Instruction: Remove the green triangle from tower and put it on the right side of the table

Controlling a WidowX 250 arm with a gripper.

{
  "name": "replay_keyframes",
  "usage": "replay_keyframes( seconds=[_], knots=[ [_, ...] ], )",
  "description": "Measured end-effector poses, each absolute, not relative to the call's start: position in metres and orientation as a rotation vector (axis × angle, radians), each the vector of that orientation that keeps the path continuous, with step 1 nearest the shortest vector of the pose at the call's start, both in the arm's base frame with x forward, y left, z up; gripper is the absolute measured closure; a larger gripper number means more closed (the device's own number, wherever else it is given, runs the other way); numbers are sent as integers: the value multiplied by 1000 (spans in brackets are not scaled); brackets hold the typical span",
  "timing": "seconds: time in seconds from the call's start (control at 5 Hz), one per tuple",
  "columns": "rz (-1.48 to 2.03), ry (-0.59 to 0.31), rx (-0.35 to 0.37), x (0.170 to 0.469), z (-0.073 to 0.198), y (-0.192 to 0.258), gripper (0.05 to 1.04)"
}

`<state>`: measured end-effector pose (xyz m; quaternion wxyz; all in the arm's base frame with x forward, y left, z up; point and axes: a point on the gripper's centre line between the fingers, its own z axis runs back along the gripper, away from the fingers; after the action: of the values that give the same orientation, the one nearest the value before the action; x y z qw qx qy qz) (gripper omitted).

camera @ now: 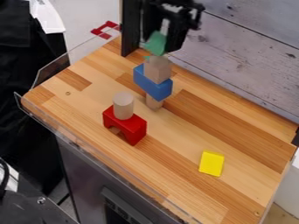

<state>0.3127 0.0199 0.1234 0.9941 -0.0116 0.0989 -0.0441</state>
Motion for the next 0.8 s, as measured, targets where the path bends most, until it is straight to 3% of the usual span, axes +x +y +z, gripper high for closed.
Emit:
replay_keyframes(
  seconds=[0.2, 0.6, 0.8],
  knots=[
    [-97, 180, -4, 318, 120, -6, 513],
    [-112, 181, -69, 319, 58, -96, 513],
    [-75, 151, -102, 320, 35, -117, 513]
  ],
)
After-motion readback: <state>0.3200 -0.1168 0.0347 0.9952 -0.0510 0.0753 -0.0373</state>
